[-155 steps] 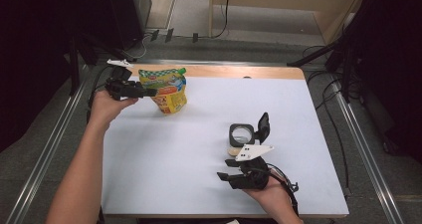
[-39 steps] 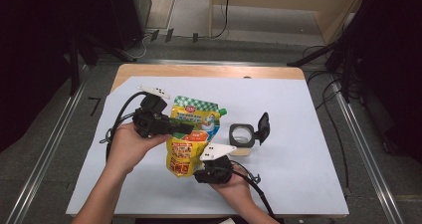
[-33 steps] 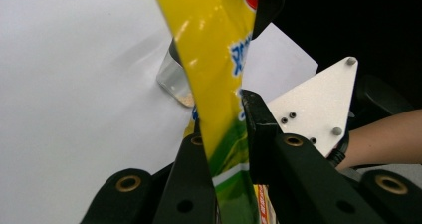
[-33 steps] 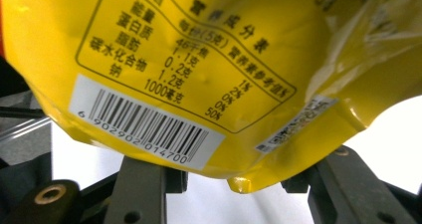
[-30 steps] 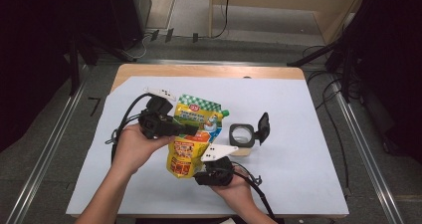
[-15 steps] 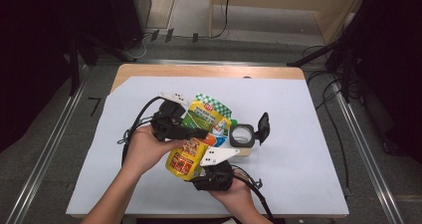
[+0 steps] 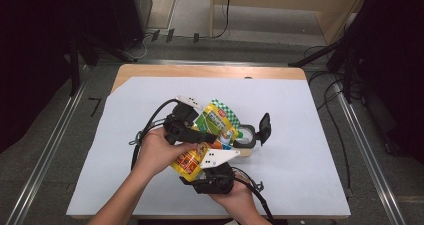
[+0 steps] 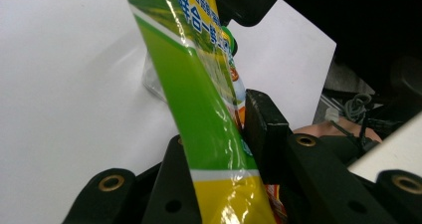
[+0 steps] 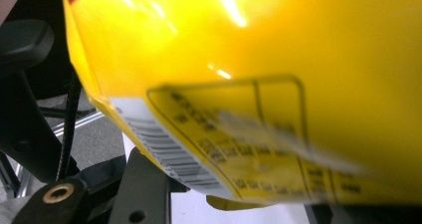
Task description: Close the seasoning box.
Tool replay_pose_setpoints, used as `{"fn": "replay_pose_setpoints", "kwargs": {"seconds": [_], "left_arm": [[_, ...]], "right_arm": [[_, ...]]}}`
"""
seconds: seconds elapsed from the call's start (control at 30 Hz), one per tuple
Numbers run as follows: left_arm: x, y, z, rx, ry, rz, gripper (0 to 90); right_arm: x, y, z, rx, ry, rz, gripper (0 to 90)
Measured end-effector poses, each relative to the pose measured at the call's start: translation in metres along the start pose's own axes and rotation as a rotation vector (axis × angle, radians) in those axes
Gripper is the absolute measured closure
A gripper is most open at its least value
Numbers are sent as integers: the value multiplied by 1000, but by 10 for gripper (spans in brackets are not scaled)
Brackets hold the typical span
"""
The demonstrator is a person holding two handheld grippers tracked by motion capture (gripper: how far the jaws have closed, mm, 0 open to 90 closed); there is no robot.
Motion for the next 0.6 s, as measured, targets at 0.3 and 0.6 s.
{"fn": "replay_pose_setpoints", "kwargs": {"seconds": [0.3, 0.6], "left_arm": [[4, 5, 0, -19, -1, 19, 798], [6, 6, -2, -36, 16, 23, 769]], "right_arm": [[0, 1, 2, 22, -25, 2, 586], [1, 0, 4, 27, -66, -5, 522]]}}
Point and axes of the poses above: each handheld gripper's, and its own axes: x roughly forward along the jaws, y roughly out of its top, z roughly to its right, the point moved 8 cm from there along x, roughly forward along the jaws, and after that the axes turned 2 degrees about y, right-handed, at the moved point
